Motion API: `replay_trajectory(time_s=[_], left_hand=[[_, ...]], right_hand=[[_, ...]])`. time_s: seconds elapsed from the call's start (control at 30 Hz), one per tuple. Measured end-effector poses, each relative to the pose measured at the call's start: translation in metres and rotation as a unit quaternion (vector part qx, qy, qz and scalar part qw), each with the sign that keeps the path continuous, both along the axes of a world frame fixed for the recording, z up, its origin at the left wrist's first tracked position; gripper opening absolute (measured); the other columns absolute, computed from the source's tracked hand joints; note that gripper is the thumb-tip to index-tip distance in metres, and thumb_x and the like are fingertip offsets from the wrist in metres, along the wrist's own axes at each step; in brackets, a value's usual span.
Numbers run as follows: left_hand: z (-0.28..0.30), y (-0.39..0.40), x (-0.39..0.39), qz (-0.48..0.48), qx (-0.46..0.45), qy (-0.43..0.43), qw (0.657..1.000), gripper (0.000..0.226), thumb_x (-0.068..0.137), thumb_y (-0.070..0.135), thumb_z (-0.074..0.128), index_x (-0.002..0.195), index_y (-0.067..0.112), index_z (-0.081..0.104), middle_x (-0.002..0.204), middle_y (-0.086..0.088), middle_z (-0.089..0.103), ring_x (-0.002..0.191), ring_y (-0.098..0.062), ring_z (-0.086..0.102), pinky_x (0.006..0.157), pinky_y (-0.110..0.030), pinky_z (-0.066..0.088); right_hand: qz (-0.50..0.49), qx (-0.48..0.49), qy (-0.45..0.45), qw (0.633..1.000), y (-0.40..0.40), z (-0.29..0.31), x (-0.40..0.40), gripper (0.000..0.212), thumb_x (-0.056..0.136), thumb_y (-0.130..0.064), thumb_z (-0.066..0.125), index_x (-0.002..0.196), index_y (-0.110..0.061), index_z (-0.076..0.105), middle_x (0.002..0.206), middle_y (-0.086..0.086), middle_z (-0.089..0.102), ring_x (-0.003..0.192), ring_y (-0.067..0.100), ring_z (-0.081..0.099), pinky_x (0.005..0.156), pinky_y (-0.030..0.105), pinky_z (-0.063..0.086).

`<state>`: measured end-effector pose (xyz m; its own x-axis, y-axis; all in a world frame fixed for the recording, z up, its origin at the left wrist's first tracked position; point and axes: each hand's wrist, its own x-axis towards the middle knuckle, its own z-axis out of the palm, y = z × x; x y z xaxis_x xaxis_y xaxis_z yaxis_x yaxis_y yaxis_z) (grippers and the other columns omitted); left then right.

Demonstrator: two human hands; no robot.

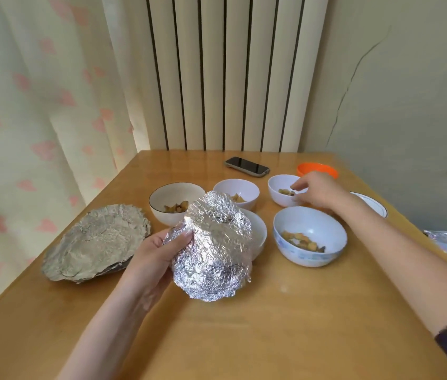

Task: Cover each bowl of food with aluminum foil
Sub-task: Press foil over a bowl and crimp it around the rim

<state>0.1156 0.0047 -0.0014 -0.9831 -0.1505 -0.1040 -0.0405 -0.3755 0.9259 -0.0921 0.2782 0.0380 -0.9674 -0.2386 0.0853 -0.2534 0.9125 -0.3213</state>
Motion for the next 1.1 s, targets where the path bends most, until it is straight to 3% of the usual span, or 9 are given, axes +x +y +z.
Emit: replay_trajectory(time_s=[0.1,0.23,0.47,0.7,0.77,0.83,0.9,1.0,1.1], left_hand=[[-0.002,0.0,-0.001,0.012,0.014,0.017,1.0,0.029,0.08,0.012,0.062,0.105,-0.001,0.069,0.104,-0.022,0.072,0.084,-0.026,0.073,0.071,-0.03,0.06],[0.0,0.001,0.002,0.019,0.017,0.036,0.999,0.027,0.081,0.012,0.061,0.104,0.0,0.07,0.1,-0.018,0.074,0.081,-0.023,0.073,0.069,-0.028,0.06],[0.006,-0.006,0.009,0.068,0.036,0.062,0.995,0.02,0.085,0.014,0.058,0.099,0.008,0.071,0.096,-0.01,0.076,0.082,-0.02,0.073,0.069,-0.029,0.06],[0.017,-0.033,0.048,0.113,0.105,0.103,0.983,0.022,0.078,0.021,0.061,0.083,0.018,0.081,0.104,-0.006,0.075,0.094,-0.018,0.072,0.077,-0.032,0.06],[0.02,-0.041,0.062,0.107,0.103,0.111,0.983,0.024,0.073,0.027,0.071,0.092,0.016,0.08,0.114,-0.009,0.072,0.103,-0.021,0.07,0.082,-0.035,0.059],[0.018,-0.047,0.074,0.098,0.095,0.117,0.984,0.054,0.064,0.028,0.087,0.113,0.01,0.072,0.124,-0.014,0.067,0.113,-0.027,0.065,0.089,-0.042,0.056],[0.014,-0.045,0.085,0.096,0.087,0.118,0.985,0.059,0.074,0.022,0.079,0.127,0.005,0.061,0.127,-0.018,0.064,0.115,-0.031,0.063,0.092,-0.045,0.055],[0.007,-0.033,0.1,0.095,0.046,0.084,0.991,0.04,0.082,0.014,0.07,0.119,0.003,0.064,0.119,-0.021,0.067,0.103,-0.031,0.069,0.086,-0.044,0.058],[0.004,-0.023,0.109,0.085,0.02,0.046,0.995,0.031,0.077,0.016,0.067,0.104,0.0,0.069,0.107,-0.023,0.071,0.085,-0.027,0.072,0.077,-0.04,0.059]], right_hand=[[0.002,0.16,-0.015,0.987,-0.018,-0.001,-0.011,0.017,0.084,-0.028,0.067,0.098,-0.019,0.072,0.102,0.004,0.069,0.094,0.024,0.061,0.071,0.029,0.047],[-0.02,0.206,0.051,0.977,-0.027,-0.008,-0.015,0.01,0.086,-0.023,0.066,0.078,-0.017,0.064,0.081,0.004,0.06,0.079,0.026,0.057,0.055,0.025,0.033],[0.03,0.051,0.195,0.979,-0.03,0.042,0.031,0.013,0.09,-0.02,0.061,0.093,-0.02,0.073,0.088,0.009,0.067,0.083,0.03,0.057,0.059,0.031,0.036],[0.192,0.073,0.139,0.969,-0.044,0.046,0.191,0.016,0.091,-0.032,0.058,0.093,-0.03,0.073,0.083,-0.002,0.069,0.085,0.021,0.058,0.069,0.033,0.045],[0.236,0.069,0.108,0.963,-0.048,0.031,0.228,0.017,0.092,-0.033,0.056,0.097,-0.033,0.072,0.09,-0.005,0.069,0.091,0.017,0.058,0.073,0.031,0.044],[0.273,0.068,0.09,0.955,-0.054,0.013,0.25,0.021,0.095,-0.032,0.052,0.106,-0.037,0.069,0.099,-0.012,0.069,0.097,0.013,0.057,0.079,0.032,0.046],[0.291,0.071,0.097,0.949,-0.064,-0.009,0.263,0.02,0.092,-0.027,0.056,0.104,-0.036,0.07,0.094,-0.018,0.069,0.093,0.012,0.057,0.071,0.033,0.051],[0.314,0.031,0.17,0.934,-0.072,-0.039,0.27,0.013,0.066,-0.025,0.073,0.072,-0.036,0.071,0.062,-0.021,0.063,0.068,0.007,0.059,0.037,0.022,0.041],[0.279,0.046,0.176,0.943,-0.072,-0.048,0.269,0.01,0.076,-0.028,0.073,0.075,-0.036,0.068,0.071,-0.018,0.059,0.074,0.005,0.057,0.045,0.019,0.033]])
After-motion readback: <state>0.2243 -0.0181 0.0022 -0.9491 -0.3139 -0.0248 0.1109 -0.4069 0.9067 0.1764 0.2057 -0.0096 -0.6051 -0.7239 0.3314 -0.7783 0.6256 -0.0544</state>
